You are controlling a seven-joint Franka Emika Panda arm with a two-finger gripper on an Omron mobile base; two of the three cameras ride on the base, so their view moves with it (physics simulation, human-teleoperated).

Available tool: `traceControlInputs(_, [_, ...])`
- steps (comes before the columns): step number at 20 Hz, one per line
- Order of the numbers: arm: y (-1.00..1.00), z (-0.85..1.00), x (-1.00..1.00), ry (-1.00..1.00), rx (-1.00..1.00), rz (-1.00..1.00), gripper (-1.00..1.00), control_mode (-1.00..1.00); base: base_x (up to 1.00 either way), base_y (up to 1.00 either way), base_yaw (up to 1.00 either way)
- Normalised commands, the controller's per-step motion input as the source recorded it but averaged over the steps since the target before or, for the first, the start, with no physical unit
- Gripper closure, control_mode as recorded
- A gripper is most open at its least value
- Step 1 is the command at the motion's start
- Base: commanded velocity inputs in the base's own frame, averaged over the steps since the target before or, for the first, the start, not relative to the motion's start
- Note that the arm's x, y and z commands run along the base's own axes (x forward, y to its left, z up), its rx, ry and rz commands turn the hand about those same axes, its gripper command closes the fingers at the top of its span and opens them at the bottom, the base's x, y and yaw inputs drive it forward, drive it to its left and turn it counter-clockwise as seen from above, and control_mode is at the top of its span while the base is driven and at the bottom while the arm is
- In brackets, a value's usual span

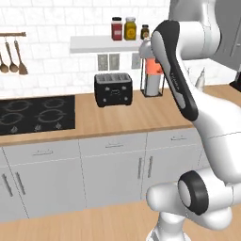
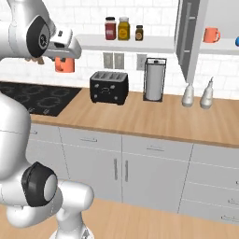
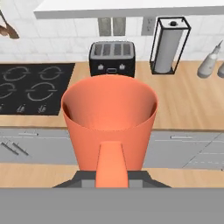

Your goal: Gather all objects into one cabinet and sort the glasses and bowls to opposite sides.

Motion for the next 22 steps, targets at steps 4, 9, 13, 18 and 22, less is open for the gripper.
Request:
traceControlInputs(4, [0.00, 0.00, 0.00, 0.00, 0.00, 0.00, 1.00, 1.00, -0.84, 0.00, 0.00])
traceControlInputs(9, [0.00, 0.00, 0.00, 0.00, 0.00, 0.00, 1.00, 1.00, -0.72, -0.19, -0.02])
traceControlInputs(13, [0.00, 0.00, 0.00, 0.00, 0.00, 0.00, 1.00, 1.00, -0.28, -0.58, 0.00])
traceControlInputs(18, [0.00, 0.00, 0.00, 0.00, 0.00, 0.00, 1.00, 1.00, -0.34, -0.57, 0.00])
traceControlInputs(22, [0.00, 0.00, 0.00, 0.00, 0.00, 0.00, 1.00, 1.00, -0.06, -0.69, 0.00])
